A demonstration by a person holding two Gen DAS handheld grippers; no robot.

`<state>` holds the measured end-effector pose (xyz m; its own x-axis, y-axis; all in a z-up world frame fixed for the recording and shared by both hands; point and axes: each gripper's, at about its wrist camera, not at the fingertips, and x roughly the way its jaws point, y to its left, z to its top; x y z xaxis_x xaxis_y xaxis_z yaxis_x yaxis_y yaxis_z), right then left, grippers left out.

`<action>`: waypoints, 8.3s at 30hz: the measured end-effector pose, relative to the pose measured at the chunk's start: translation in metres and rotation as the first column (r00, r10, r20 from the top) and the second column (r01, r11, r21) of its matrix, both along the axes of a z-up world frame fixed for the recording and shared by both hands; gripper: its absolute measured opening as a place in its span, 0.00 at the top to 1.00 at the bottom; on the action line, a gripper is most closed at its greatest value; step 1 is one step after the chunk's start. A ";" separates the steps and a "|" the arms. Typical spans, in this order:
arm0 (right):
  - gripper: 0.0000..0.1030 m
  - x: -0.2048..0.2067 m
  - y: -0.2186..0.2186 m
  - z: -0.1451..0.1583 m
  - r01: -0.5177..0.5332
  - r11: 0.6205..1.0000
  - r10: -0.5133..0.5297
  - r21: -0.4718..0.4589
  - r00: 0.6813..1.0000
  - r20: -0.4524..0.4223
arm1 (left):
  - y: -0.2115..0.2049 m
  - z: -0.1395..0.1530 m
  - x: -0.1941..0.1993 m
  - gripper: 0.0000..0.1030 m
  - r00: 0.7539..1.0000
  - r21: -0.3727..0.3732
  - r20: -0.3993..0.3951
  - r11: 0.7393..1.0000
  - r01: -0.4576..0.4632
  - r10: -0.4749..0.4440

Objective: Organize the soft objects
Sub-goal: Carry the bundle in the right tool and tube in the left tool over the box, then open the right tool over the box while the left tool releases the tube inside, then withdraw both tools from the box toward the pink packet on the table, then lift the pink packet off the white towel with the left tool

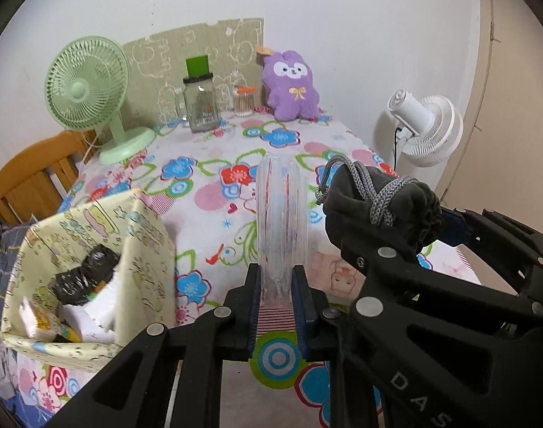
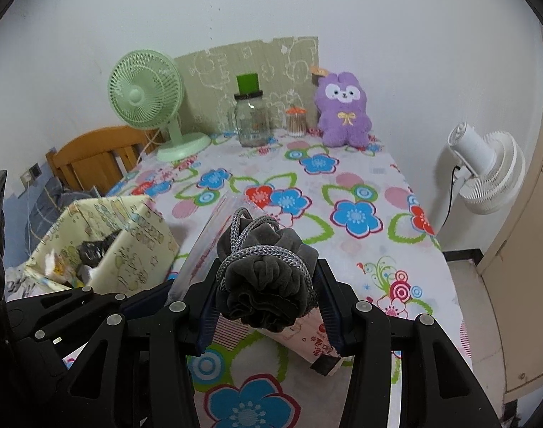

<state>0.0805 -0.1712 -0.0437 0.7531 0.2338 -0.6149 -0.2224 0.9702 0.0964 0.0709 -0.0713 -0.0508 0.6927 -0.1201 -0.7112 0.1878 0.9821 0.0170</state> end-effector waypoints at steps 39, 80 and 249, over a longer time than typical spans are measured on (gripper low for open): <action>0.49 -0.016 0.100 0.058 -0.138 0.990 0.137 -0.005 0.985 0.101 | 0.100 0.053 -0.019 0.85 0.987 0.022 0.130 0.994 -0.103 0.099; 0.49 0.026 0.204 -0.012 -0.295 0.955 0.293 -0.019 0.952 -0.088 | 0.197 -0.023 0.010 0.80 0.962 -0.031 -0.086 0.965 -0.262 0.259; 0.07 0.034 -0.058 -0.078 0.067 0.997 -0.070 -0.031 0.994 -0.087 | -0.049 -0.078 0.029 0.18 0.990 0.031 -0.126 0.998 -0.061 0.065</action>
